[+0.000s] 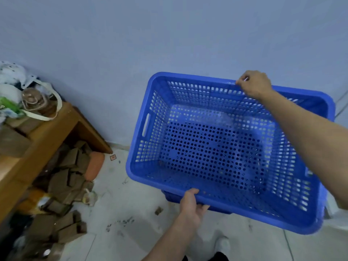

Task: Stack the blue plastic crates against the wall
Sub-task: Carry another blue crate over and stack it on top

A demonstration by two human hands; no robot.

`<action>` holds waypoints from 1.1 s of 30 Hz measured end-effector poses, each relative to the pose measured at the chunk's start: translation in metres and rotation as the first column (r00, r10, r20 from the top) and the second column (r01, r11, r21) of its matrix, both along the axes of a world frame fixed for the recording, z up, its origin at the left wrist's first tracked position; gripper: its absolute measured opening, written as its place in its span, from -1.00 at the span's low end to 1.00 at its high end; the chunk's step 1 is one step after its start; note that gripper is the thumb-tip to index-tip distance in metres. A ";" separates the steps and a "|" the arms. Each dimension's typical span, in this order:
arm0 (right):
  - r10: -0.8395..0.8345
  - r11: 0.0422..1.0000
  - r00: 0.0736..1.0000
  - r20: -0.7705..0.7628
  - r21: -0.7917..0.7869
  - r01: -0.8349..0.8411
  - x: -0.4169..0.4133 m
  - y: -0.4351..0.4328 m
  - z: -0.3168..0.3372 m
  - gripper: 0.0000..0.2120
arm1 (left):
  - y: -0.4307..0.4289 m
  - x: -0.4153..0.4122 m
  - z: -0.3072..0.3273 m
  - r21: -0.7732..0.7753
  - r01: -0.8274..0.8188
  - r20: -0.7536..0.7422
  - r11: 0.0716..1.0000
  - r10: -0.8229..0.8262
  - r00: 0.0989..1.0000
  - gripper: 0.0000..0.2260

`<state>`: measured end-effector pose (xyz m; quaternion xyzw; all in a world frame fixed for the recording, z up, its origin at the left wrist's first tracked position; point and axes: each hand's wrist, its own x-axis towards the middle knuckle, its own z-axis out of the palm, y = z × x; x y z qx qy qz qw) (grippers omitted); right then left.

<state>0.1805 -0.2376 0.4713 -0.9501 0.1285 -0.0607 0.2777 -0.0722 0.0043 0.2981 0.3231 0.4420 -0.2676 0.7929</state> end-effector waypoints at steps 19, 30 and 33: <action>0.113 0.986 0.968 -0.224 -0.097 -0.138 0.076 -0.068 -0.092 -0.69 | -0.070 0.037 -0.020 0.240 0.083 -0.119 0.967 -0.056 0.991 -0.70; 0.166 0.966 0.981 -0.101 -0.186 -0.183 0.114 -0.048 -0.065 -0.71 | -0.053 0.059 0.007 0.307 0.142 0.012 0.941 -0.153 0.988 -0.82; 0.166 0.954 0.980 -0.111 -0.235 -0.188 0.123 -0.045 -0.062 -0.72 | -0.055 0.062 0.013 0.292 0.151 0.000 0.944 -0.157 0.988 -0.91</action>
